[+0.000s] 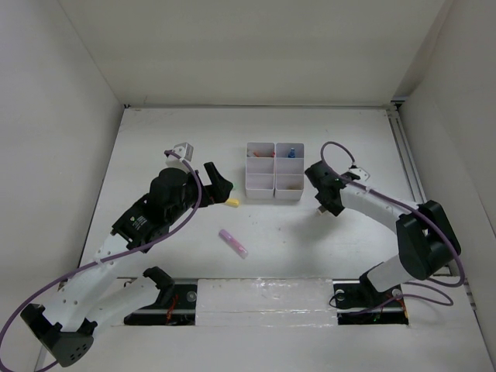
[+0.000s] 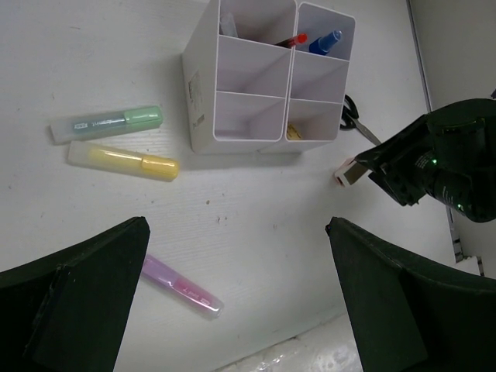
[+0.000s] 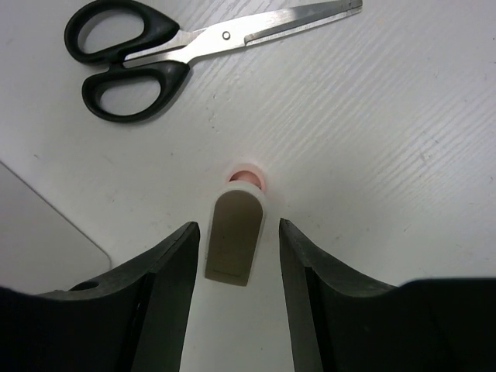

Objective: Sort the stationery into containers
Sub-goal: Pick up the stapler from the center of the board.

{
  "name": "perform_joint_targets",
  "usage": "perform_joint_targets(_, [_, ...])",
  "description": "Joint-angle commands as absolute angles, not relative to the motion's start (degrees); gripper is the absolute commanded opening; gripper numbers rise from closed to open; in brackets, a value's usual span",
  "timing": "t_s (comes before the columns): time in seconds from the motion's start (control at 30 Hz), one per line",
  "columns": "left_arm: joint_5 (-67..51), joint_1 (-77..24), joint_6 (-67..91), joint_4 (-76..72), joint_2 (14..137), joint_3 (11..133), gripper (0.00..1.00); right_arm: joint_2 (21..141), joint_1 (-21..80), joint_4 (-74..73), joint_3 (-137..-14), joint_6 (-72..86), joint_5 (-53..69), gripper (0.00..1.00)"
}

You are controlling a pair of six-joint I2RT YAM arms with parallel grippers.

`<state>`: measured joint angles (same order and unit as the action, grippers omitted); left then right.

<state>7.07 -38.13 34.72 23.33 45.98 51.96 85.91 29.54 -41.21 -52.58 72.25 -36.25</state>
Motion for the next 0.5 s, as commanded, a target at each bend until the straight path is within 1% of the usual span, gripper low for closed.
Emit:
perform_joint_targets(0.0, [6.50, -37.97, 33.66, 21.27, 45.09, 51.33, 1.00, 85.96, 27.60, -38.94, -51.16, 72.16, -36.83, 0.51])
perform_joint_targets(0.1, [5.98, -37.97, 33.66, 21.27, 45.09, 51.33, 1.00, 86.57, 25.93, -35.69, -50.45, 69.79, -35.08, 0.51])
perform_joint_targets(0.17, [5.98, -37.97, 33.66, 21.27, 45.09, 51.33, 1.00, 87.10, 24.96, -34.02, -49.83, 68.47, -34.37, 0.49])
perform_joint_targets(0.33, [5.98, -37.97, 33.66, 20.74, 45.09, 51.33, 1.00, 87.10, 24.35, -33.13, -49.83, 66.54, -32.53, 0.49])
perform_joint_targets(0.47, [5.98, -37.97, 33.66, 20.74, 45.09, 51.33, 1.00, 88.32, 24.35, -34.63, -50.89, 66.53, -32.52, 0.38])
